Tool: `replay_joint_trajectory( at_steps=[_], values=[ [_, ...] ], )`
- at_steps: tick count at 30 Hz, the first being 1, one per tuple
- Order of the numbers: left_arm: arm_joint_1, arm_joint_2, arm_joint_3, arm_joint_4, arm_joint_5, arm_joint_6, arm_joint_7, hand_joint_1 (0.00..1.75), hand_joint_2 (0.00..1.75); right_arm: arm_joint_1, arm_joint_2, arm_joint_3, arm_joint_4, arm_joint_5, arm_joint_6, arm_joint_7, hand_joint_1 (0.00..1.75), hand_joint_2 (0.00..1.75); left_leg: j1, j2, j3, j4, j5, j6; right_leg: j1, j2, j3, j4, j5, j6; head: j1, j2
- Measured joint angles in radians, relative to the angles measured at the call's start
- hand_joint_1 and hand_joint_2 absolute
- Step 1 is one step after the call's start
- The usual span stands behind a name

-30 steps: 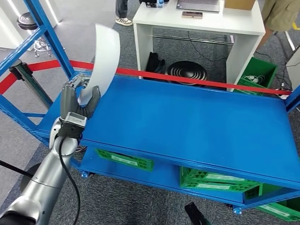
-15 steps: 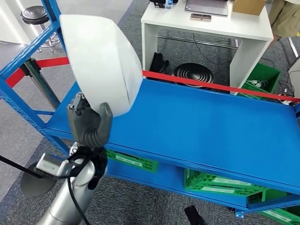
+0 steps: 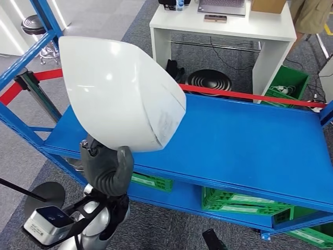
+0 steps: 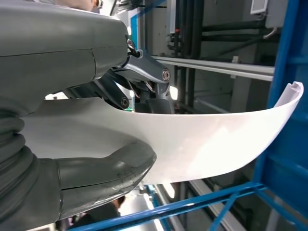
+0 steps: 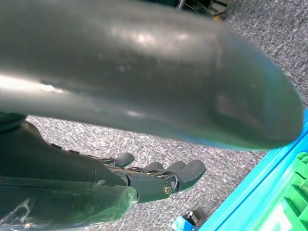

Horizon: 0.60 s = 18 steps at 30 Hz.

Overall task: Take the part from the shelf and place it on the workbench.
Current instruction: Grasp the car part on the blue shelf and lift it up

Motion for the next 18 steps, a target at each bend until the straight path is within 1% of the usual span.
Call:
replay_joint_trajectory(
  at_steps=[1, 2, 3, 4, 5, 6, 7, 8, 10, 11, 12, 13, 14, 15, 16, 17, 18],
  values=[
    [0.001, 0.0, -0.004, -0.005, 0.0, 0.0, 0.0, 1.75, 1.75, 0.0, 0.0, 0.0, 0.0, 0.0, 0.0, 0.0, 0.0, 0.0, 0.0, 0.0, 0.029, -0.056, 0.018, 0.004, 0.002, 0.001, -0.001, 0.001, 0.0, 0.005, -0.001, 0.0],
    [0.002, 0.0, -0.009, -0.009, 0.0, 0.0, 0.0, 1.75, 1.75, 0.0, 0.0, 0.0, 0.0, 0.0, -0.001, 0.0, 0.0, 0.0, 0.0, 0.0, 0.047, -0.092, 0.025, 0.01, 0.004, 0.001, -0.002, 0.002, 0.0, 0.011, -0.002, 0.0],
    [0.004, 0.0, -0.011, -0.012, 0.0, -0.001, 0.0, 1.75, 1.75, 0.001, 0.0, 0.0, 0.0, 0.0, -0.001, 0.0, 0.0, 0.0, -0.001, -0.002, 0.052, -0.106, 0.024, 0.017, 0.005, 0.002, -0.002, 0.001, 0.001, 0.016, -0.002, 0.0],
    [0.006, 0.0, -0.014, -0.013, 0.0, -0.001, 0.0, 1.75, 1.75, 0.001, 0.0, 0.0, 0.0, 0.0, -0.001, 0.0, 0.0, 0.0, -0.002, -0.003, 0.052, -0.109, 0.025, 0.026, 0.005, 0.001, -0.002, -0.002, 0.002, 0.022, -0.002, 0.0],
    [0.007, 0.0, -0.015, -0.016, 0.001, -0.002, 0.0, 1.75, 1.75, 0.002, 0.0, 0.0, 0.0, 0.0, -0.002, 0.0, 0.0, 0.0, -0.001, -0.003, 0.052, -0.111, 0.026, 0.032, 0.004, 0.001, -0.002, -0.002, 0.001, 0.028, -0.001, 0.0],
    [0.008, -0.001, -0.016, -0.018, 0.002, -0.004, 0.0, 1.75, 1.75, 0.002, 0.0, 0.0, 0.0, 0.0, -0.002, 0.0, 0.0, 0.0, 0.0, -0.003, 0.053, -0.112, 0.028, 0.038, 0.003, 0.0, -0.006, 0.008, -0.008, 0.033, 0.0, 0.0],
    [0.01, -0.001, -0.018, -0.021, 0.004, -0.008, 0.0, 1.75, 1.75, 0.002, 0.0, 0.0, 0.0, 0.001, -0.002, 0.0, 0.0, 0.0, 0.002, -0.003, 0.054, -0.113, 0.029, 0.044, 0.003, -0.001, -0.019, 0.036, -0.026, 0.037, 0.003, 0.0],
    [0.012, -0.001, -0.022, -0.025, 0.006, -0.013, 0.0, 1.75, 1.75, 0.002, 0.0, 0.0, 0.0, 0.001, -0.003, 0.0, 0.0, 0.0, 0.003, -0.002, 0.054, -0.114, 0.03, 0.048, 0.003, -0.002, -0.04, 0.085, -0.055, 0.041, 0.006, 0.0],
    [0.024, 0.0, -0.03, -0.032, 0.01, -0.022, 0.0, 1.75, 1.75, 0.003, 0.0, 0.0, 0.0, 0.0, -0.006, -0.001, 0.0, 0.0, 0.003, -0.002, 0.054, -0.114, 0.03, 0.053, 0.003, -0.002, -0.1, 0.217, -0.116, 0.045, 0.011, 0.0],
    [0.032, 0.0, -0.035, -0.036, 0.013, -0.024, 0.0, 1.75, 1.75, 0.004, 0.0, 0.0, 0.001, -0.001, -0.007, -0.002, 0.0, 0.0, 0.002, -0.002, 0.055, -0.114, 0.029, 0.053, 0.003, -0.002, -0.121, 0.264, -0.13, 0.045, 0.011, 0.0],
    [0.04, 0.001, -0.041, -0.041, 0.014, -0.026, 0.0, 1.75, 1.75, 0.004, 0.0, -0.001, 0.001, -0.003, -0.009, -0.003, 0.0, 0.0, 0.002, -0.002, 0.056, -0.114, 0.029, 0.053, 0.003, -0.002, -0.127, 0.277, -0.126, 0.045, 0.012, 0.0],
    [0.048, 0.002, -0.048, -0.046, 0.016, -0.027, 0.0, 1.75, 1.75, 0.004, 0.0, -0.002, 0.001, -0.007, -0.011, -0.005, 0.0, 0.0, 0.002, -0.002, 0.057, -0.113, 0.028, 0.053, 0.003, -0.002, -0.113, 0.249, -0.103, 0.044, 0.012, 0.0],
    [0.054, 0.004, -0.054, -0.051, 0.018, -0.027, 0.0, 1.75, 1.75, 0.004, 0.0, -0.004, 0.001, -0.01, -0.013, -0.007, 0.0, 0.0, 0.003, -0.002, 0.06, -0.113, 0.026, 0.051, 0.002, -0.002, -0.082, 0.188, -0.069, 0.043, 0.013, 0.0],
    [0.059, 0.005, -0.06, -0.056, 0.02, -0.027, 0.0, 1.75, 1.75, 0.002, 0.0, -0.006, 0.001, -0.012, -0.014, -0.009, 0.0, 0.0, 0.002, -0.003, 0.062, -0.113, 0.025, 0.048, 0.002, -0.002, -0.046, 0.117, -0.041, 0.041, 0.013, 0.0],
    [0.064, 0.006, -0.064, -0.061, 0.022, -0.027, 0.0, 1.75, 1.75, 0.001, 0.0, -0.007, 0.001, -0.013, -0.014, -0.01, 0.0, 0.0, 0.0, -0.004, 0.062, -0.111, 0.023, 0.044, 0.002, -0.001, -0.015, 0.057, -0.022, 0.037, 0.013, 0.0],
    [0.068, 0.007, -0.067, -0.065, 0.025, -0.027, 0.0, 1.75, 1.75, 0.0, 0.0, -0.009, 0.001, -0.014, -0.015, -0.011, 0.0, 0.0, -0.002, -0.004, 0.062, -0.11, 0.022, 0.039, 0.002, 0.0, 0.004, 0.02, -0.013, 0.034, 0.013, 0.0],
    [0.073, 0.007, -0.068, -0.068, 0.027, -0.027, 0.0, 1.75, 1.75, 0.0, 0.0, -0.011, 0.001, -0.013, -0.016, -0.012, 0.0, 0.0, -0.003, -0.005, 0.062, -0.111, 0.023, 0.034, 0.004, 0.001, 0.011, 0.006, -0.014, 0.029, 0.013, 0.0]
  ],
)
